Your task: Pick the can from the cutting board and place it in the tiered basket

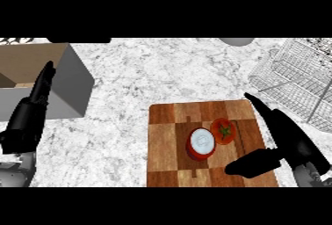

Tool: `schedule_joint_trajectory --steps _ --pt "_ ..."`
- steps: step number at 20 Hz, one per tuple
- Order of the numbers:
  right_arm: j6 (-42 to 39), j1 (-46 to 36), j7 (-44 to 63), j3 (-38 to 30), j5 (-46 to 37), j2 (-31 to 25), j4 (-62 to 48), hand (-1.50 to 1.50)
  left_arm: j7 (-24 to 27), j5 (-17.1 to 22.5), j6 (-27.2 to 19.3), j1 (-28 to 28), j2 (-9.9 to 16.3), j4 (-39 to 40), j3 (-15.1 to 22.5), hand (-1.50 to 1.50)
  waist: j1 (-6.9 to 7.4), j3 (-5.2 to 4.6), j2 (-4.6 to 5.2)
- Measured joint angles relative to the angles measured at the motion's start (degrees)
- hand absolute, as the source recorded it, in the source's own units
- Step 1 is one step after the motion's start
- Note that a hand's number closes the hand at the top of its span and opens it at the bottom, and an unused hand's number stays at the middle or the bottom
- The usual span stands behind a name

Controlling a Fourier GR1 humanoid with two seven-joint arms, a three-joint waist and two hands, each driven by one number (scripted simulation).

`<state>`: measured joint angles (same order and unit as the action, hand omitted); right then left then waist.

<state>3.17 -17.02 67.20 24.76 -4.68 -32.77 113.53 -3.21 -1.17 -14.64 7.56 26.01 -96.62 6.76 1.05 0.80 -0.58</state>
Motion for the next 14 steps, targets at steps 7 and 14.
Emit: schedule_joint_trajectory --steps 7,14 --pt "-0.8 -4.0 1.9 4.0 -0.3 2.7 -5.2 -1.50 0.1 -1.0 -0.3 0.4 -0.5 0.6 -0.3 0.00 -0.36 0.09 -0.11" --pt "-1.1 -6.0 2.9 8.2 -2.9 4.8 -6.8 -1.50 -0.4 -0.9 0.2 0.5 -0.5 1.0 -1.3 0.00 -1.13 0.15 -0.41"
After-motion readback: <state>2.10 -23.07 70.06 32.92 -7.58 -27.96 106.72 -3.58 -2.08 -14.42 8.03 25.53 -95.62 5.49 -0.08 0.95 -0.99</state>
